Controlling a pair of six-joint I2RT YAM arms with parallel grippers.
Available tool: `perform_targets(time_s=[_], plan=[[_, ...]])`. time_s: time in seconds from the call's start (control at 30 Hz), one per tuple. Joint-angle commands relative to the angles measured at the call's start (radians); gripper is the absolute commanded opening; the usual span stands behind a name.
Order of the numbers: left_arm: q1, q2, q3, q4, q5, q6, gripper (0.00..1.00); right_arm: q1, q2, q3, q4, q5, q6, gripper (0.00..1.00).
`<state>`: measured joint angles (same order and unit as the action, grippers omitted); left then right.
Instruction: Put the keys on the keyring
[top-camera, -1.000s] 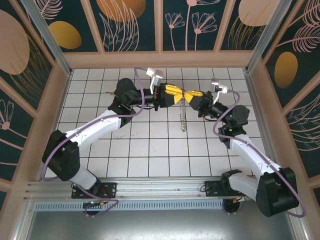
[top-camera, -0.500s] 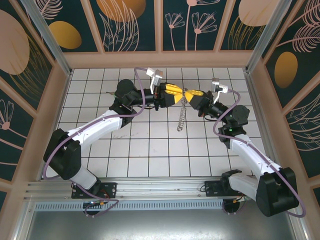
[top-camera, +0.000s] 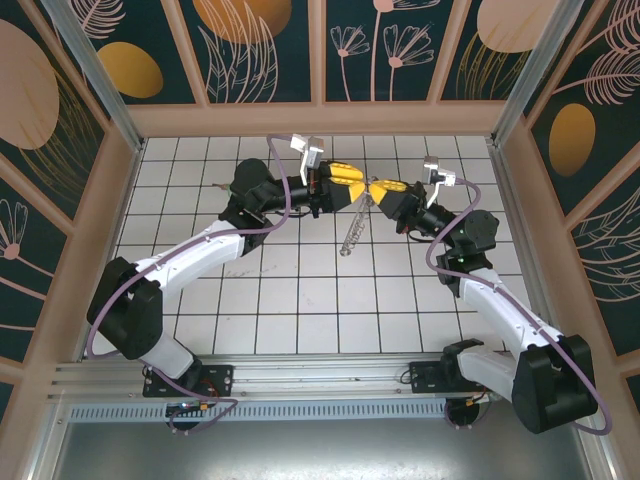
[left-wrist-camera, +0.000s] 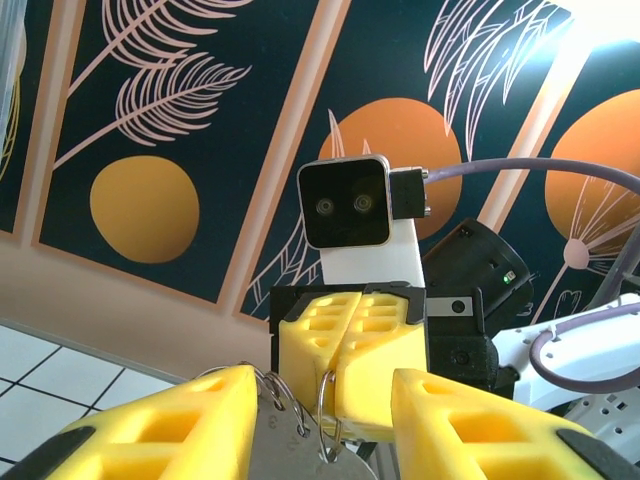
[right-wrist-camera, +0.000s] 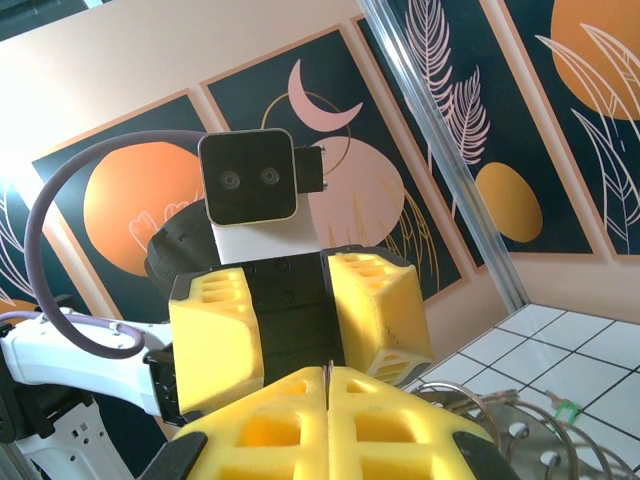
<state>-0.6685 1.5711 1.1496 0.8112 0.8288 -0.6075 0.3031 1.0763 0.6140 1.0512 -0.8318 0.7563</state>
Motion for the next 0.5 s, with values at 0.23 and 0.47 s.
perform_targets(time_s=[0.23,0.47], plan=[[0.0,0.048,-0.016,0.135,0.051,-0.089,0.35,0.005,-0.006,0.028,0.05,0.005,-0.015,0.0],[-0.019,0.081,-0.009,0.199,0.068,-0.129,0.32,0.007,0.001,0.03,0.051,0.005,-0.015,0.0]])
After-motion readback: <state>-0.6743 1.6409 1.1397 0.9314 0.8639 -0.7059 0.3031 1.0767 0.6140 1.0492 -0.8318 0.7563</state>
